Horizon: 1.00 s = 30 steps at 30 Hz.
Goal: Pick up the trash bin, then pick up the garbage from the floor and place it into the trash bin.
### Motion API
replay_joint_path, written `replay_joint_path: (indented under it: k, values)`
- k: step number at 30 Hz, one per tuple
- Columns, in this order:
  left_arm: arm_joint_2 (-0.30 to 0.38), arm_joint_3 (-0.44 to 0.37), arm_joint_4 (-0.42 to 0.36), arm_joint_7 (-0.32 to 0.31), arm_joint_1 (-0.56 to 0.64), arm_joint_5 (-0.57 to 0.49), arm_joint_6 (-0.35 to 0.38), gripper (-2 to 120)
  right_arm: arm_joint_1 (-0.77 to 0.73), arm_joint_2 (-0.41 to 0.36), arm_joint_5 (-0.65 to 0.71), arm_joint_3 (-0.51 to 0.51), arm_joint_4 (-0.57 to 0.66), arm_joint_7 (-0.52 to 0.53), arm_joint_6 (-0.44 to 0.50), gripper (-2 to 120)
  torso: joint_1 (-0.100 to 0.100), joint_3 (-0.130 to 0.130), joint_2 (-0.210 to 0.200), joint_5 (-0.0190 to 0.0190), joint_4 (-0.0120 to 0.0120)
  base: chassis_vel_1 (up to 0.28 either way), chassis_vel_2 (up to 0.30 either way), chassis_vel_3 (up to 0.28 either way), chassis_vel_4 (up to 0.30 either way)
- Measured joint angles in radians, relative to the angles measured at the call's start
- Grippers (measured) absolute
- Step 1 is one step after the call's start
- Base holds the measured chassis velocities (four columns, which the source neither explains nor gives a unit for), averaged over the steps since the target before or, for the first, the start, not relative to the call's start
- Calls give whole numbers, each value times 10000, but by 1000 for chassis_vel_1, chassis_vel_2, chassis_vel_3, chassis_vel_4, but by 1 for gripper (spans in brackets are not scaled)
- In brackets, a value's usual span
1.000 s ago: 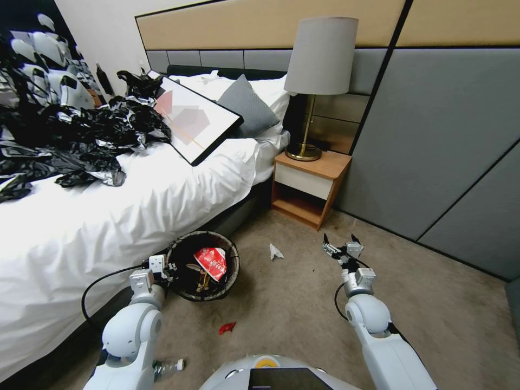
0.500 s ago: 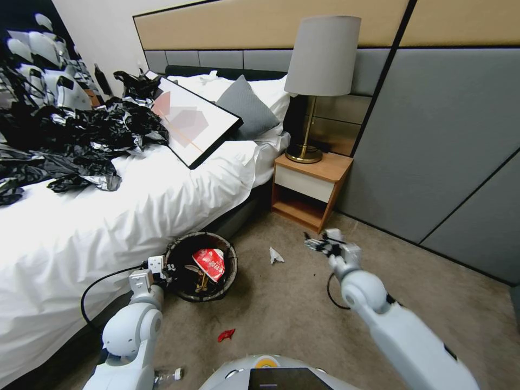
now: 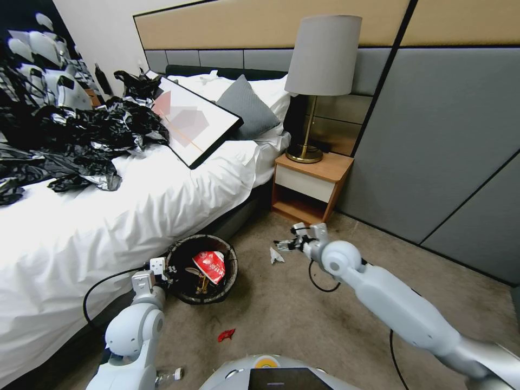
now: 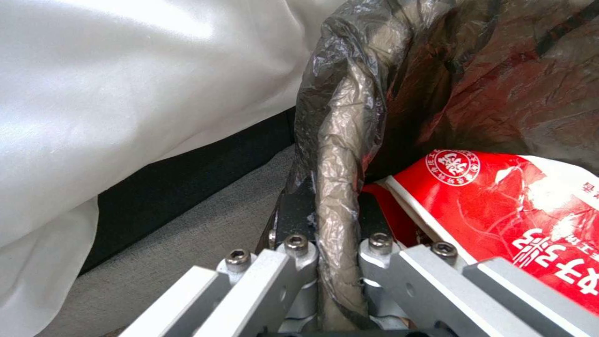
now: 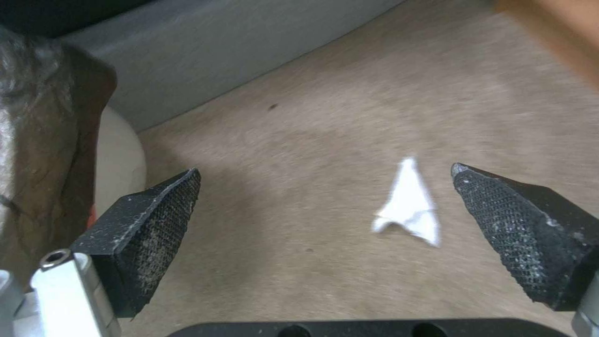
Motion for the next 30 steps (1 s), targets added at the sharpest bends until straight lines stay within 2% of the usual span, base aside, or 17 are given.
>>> replay_joint_path:
  k: [4, 6, 7, 13, 15, 21, 30]
  values:
    - [-5, -15, -1, 2, 11, 0, 1, 0, 290, 411, 317, -287, -683, 50, -1, 100, 0, 0, 1, 1, 2, 0, 0, 0, 0]
    - [-21, -17, -1, 5, 10, 11, 1, 0, 468, 1027, 342, -486, -1747, 83, 3, 100, 1, 0, 0, 1, 1, 0, 0, 0, 0]
    - [-21, -17, -1, 5, 10, 11, 1, 0, 468, 1027, 342, -486, -1747, 83, 3, 100, 1, 0, 0, 1, 1, 0, 0, 0, 0]
    - [30, -74, -8, 25, 11, 3, 1, 0, 502, 2122, -630, -674, -3635, 17, 22, 100, 0, 0, 0, 1, 2, 0, 0, 0, 0]
    - [39, -77, -7, 27, 11, 0, 1, 0, 498, 2192, -703, -674, -3761, 16, 23, 100, 0, -1, 0, 2, 2, 0, 0, 0, 0]
    - [49, -38, 53, 58, 18, -8, 1, 0, 526, 2826, -1660, -506, -5477, -193, 42, 100, 1, 0, 0, 3, 0, 0, 0, 0, 0]
    - [-8, 89, 217, 87, -1, 71, 1, 0, 862, 3626, -2311, -361, -7381, -693, 55, 100, 0, 0, 0, 2, 3, 0, 0, 0, 0]
